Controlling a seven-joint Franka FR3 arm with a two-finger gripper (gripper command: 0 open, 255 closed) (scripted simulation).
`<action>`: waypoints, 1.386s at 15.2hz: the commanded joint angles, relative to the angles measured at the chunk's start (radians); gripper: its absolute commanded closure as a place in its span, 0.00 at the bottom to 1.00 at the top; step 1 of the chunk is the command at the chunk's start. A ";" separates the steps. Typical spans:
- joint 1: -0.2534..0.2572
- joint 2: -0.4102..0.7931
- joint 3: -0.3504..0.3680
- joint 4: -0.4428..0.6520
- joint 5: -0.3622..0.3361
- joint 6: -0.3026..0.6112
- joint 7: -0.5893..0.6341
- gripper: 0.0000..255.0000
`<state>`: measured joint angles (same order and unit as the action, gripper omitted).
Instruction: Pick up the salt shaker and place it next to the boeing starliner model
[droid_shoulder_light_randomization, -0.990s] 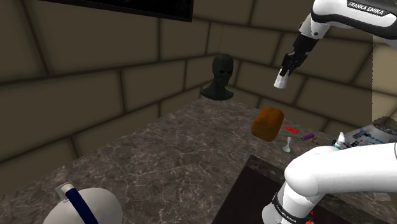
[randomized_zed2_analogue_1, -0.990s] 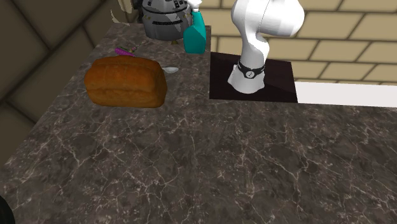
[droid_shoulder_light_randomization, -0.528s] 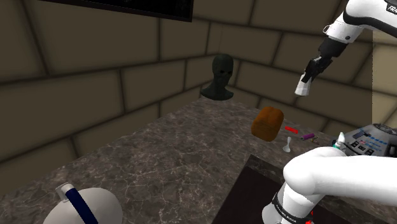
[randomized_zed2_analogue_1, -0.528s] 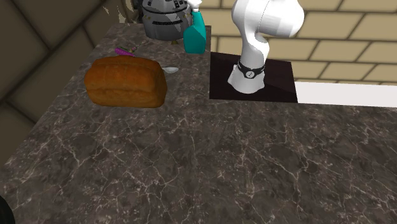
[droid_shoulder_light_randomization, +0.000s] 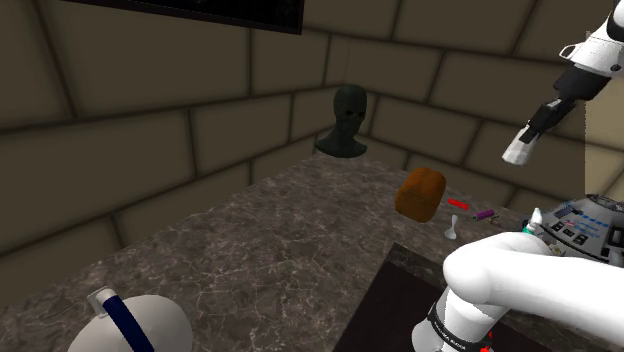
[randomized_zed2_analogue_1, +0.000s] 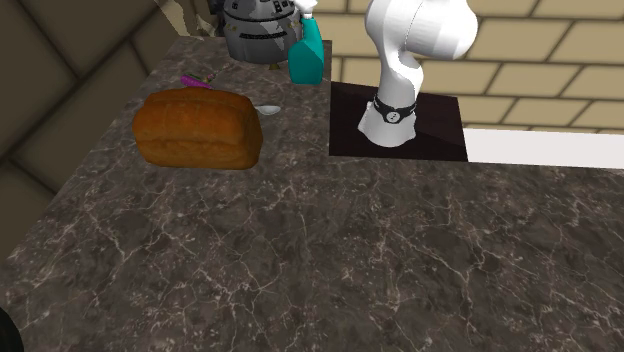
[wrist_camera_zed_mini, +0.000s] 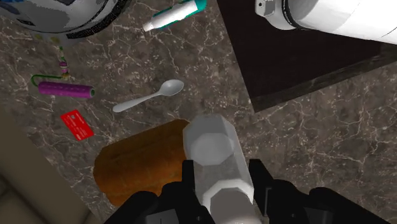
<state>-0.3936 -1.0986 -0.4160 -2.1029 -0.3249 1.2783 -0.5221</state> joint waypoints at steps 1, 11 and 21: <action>-0.017 -0.041 -0.014 0.004 -0.024 -0.041 -0.034 1.00; -0.065 -0.161 -0.107 0.126 -0.172 -0.230 -0.238 1.00; -0.098 -0.270 -0.143 -0.027 -0.219 -0.180 -0.239 1.00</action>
<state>-0.4883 -1.3577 -0.5550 -2.1139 -0.5394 1.0922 -0.7618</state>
